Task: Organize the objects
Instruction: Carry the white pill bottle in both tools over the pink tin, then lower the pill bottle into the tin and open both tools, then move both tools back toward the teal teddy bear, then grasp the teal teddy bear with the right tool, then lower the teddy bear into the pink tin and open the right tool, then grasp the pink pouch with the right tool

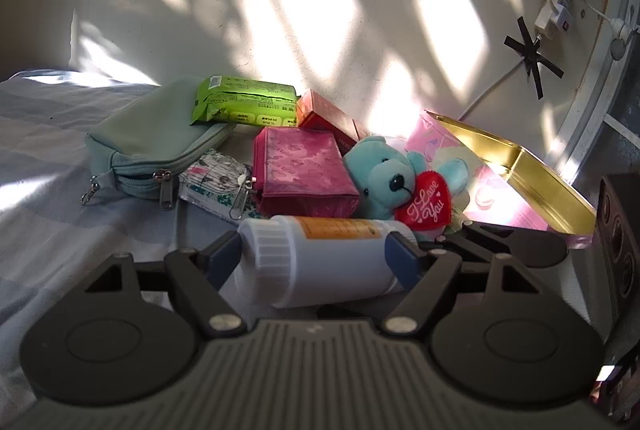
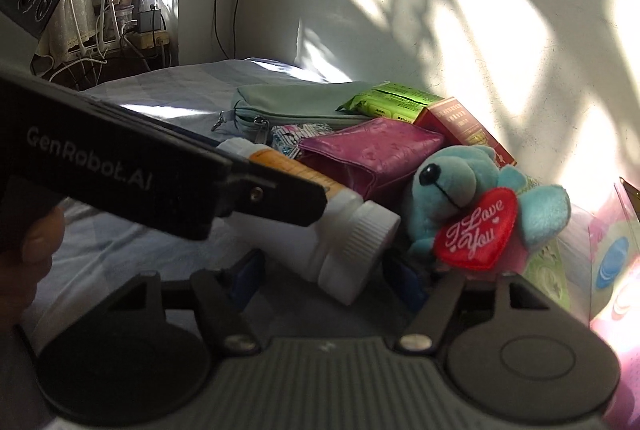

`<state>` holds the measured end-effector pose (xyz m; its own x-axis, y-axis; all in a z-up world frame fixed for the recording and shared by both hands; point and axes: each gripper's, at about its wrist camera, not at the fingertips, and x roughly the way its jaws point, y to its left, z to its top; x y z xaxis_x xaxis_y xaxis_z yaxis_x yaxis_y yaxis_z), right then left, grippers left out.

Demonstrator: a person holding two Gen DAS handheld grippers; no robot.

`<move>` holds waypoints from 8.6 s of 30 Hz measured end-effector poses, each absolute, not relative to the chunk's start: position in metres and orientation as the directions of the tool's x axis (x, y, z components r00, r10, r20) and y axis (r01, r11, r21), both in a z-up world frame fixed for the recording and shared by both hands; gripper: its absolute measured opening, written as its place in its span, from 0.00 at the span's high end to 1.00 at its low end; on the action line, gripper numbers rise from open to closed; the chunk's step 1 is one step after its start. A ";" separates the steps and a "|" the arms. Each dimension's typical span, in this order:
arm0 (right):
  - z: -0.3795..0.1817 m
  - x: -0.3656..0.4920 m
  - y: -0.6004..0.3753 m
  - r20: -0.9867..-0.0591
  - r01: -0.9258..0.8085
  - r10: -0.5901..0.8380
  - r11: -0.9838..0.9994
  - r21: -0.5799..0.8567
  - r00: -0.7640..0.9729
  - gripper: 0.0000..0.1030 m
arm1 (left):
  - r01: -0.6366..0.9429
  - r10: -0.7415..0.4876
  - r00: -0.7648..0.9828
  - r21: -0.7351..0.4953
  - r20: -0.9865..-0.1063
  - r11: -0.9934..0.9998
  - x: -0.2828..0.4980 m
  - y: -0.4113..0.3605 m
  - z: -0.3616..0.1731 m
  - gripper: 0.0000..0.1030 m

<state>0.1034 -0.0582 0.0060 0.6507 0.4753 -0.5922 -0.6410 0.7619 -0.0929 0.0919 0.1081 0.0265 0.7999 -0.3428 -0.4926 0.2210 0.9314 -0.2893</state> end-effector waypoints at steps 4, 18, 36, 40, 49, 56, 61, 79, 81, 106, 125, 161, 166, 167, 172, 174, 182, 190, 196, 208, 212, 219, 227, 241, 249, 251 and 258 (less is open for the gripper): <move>0.009 0.083 -0.071 -0.593 -0.628 0.471 0.775 -0.075 0.653 0.38 | 0.256 -0.374 0.782 -0.290 -0.498 0.922 0.075 0.098 0.027 0.23; 0.029 0.006 -0.155 -0.533 -0.461 0.338 0.881 -0.112 0.776 0.39 | 0.482 -0.500 0.731 -0.167 -0.465 0.860 0.043 0.000 0.052 0.23; 0.048 0.068 -0.303 -0.411 -0.064 0.020 0.993 -0.095 0.911 0.39 | 0.676 -0.629 0.643 -0.063 -0.436 0.735 0.109 -0.160 0.074 0.23; 0.041 0.070 -0.312 -0.400 -0.021 -0.004 0.998 -0.059 0.916 0.35 | 0.635 -0.588 0.654 -0.077 -0.476 0.769 0.121 -0.168 0.066 0.23; 0.039 0.047 -0.319 -0.339 0.047 -0.040 0.999 0.011 0.940 0.35 | 0.502 -0.451 0.759 -0.018 -0.470 0.865 0.108 -0.156 0.074 0.22; 0.046 0.012 -0.315 -0.276 0.111 -0.083 0.990 0.087 0.958 0.36 | 0.408 -0.350 0.804 0.018 -0.481 0.913 0.086 -0.135 0.074 0.21; 0.043 -0.012 -0.302 -0.234 0.115 -0.076 0.980 0.161 0.969 0.37 | 0.350 -0.278 0.831 0.066 -0.481 0.934 0.069 -0.117 0.073 0.20; 0.027 -0.014 -0.217 -0.376 -0.063 0.087 0.995 0.077 0.923 0.49 | 0.151 -0.061 0.837 0.123 -0.544 0.981 0.064 -0.044 0.032 0.19; 0.027 -0.014 -0.210 -0.379 -0.074 0.090 0.996 0.057 0.921 0.49 | 0.136 -0.045 0.840 0.130 -0.541 0.982 0.064 -0.038 0.028 0.19; 0.023 0.005 -0.164 -0.422 -0.180 0.145 0.983 -0.044 0.895 0.49 | 0.057 0.005 0.845 0.100 -0.535 0.993 0.076 0.015 0.016 0.15; 0.040 0.090 -0.118 -0.445 -0.306 0.243 0.949 -0.074 0.862 0.50 | -0.109 0.051 0.834 -0.073 -0.550 0.991 0.097 0.074 0.013 0.15; 0.038 -0.026 -0.267 -0.532 -0.298 0.348 0.937 0.179 0.772 0.46 | 0.569 -0.651 0.595 -0.325 -0.471 0.755 0.065 -0.008 0.026 0.14; 0.026 -0.027 -0.246 -0.546 -0.349 0.359 0.928 0.127 0.757 0.43 | 0.563 -0.669 0.547 -0.372 -0.502 0.739 0.068 -0.013 0.021 0.14; 0.022 -0.026 -0.242 -0.554 -0.347 0.353 0.930 0.121 0.754 0.43 | 0.562 -0.673 0.542 -0.379 -0.503 0.735 0.068 -0.015 0.022 0.14; 0.012 -0.012 -0.235 -0.565 -0.311 0.318 0.944 0.112 0.762 0.43 | 0.561 -0.664 0.542 -0.367 -0.516 0.742 0.072 -0.022 0.025 0.14; 0.012 -0.008 -0.234 -0.563 -0.295 0.301 0.950 0.105 0.770 0.43 | 0.557 -0.662 0.542 -0.369 -0.518 0.744 0.076 -0.024 0.026 0.14; 0.012 0.002 -0.232 -0.550 -0.309 0.313 0.945 0.104 0.774 0.58 | 0.573 -0.656 0.545 -0.339 -0.522 0.746 0.069 -0.031 0.025 0.37; 0.055 -0.028 -0.260 -0.340 -0.259 0.261 0.964 0.051 0.904 0.58 | 0.693 -0.739 0.559 -0.279 -0.376 0.665 0.053 -0.055 0.086 0.37; 0.067 0.014 -0.297 -0.269 -0.119 0.120 0.993 0.018 0.956 0.58 | 0.703 -0.698 0.611 -0.149 -0.372 0.695 0.093 -0.121 0.097 0.37; 0.039 0.056 -0.320 -0.323 0.004 0.015 0.998 0.058 0.946 0.50 | 0.566 -0.568 0.688 -0.155 -0.451 0.810 0.128 -0.138 0.080 0.41; 0.044 0.033 -0.318 -0.289 0.024 0.002 0.996 0.087 0.957 0.51 | 0.521 -0.528 0.717 -0.153 -0.456 0.840 0.115 -0.121 0.081 0.41; 0.042 -0.011 -0.308 -0.292 0.063 -0.008 0.982 0.179 0.956 0.51 | 0.479 -0.456 0.750 -0.081 -0.480 0.874 0.069 -0.099 0.074 0.35; 0.040 -0.044 -0.288 -0.341 0.055 0.016 0.979 0.196 0.940 0.51 | 0.405 -0.356 0.754 -0.035 -0.552 0.914 0.042 -0.083 0.054 0.35; 0.044 -0.065 -0.245 -0.365 -0.030 0.097 0.983 0.184 0.926 0.51 | 0.274 -0.221 0.776 0.001 -0.591 0.962 0.027 -0.041 0.031 0.35; 0.041 -0.058 -0.220 -0.401 -0.069 0.123 0.987 0.148 0.908 0.51 | 0.228 -0.180 0.802 0.012 -0.569 0.974 0.029 -0.016 0.029 0.32; 0.040 -0.054 -0.213 -0.414 -0.083 0.132 0.987 0.134 0.901 0.51 | 0.208 -0.167 0.811 0.009 -0.561 0.978 0.032 -0.004 0.028 0.31; 0.041 -0.021 -0.173 -0.466 -0.202 0.212 0.977 0.073 0.859 0.50 | 0.014 -0.011 0.850 0.002 -0.527 1.000 0.057 0.069 0.021 0.31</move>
<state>-0.0208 -0.1727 0.0408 0.8587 0.2122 -0.4664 -0.2016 0.9767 0.0732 0.0574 0.0691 0.0208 0.8500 -0.0112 -0.5267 0.0144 0.9999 0.0020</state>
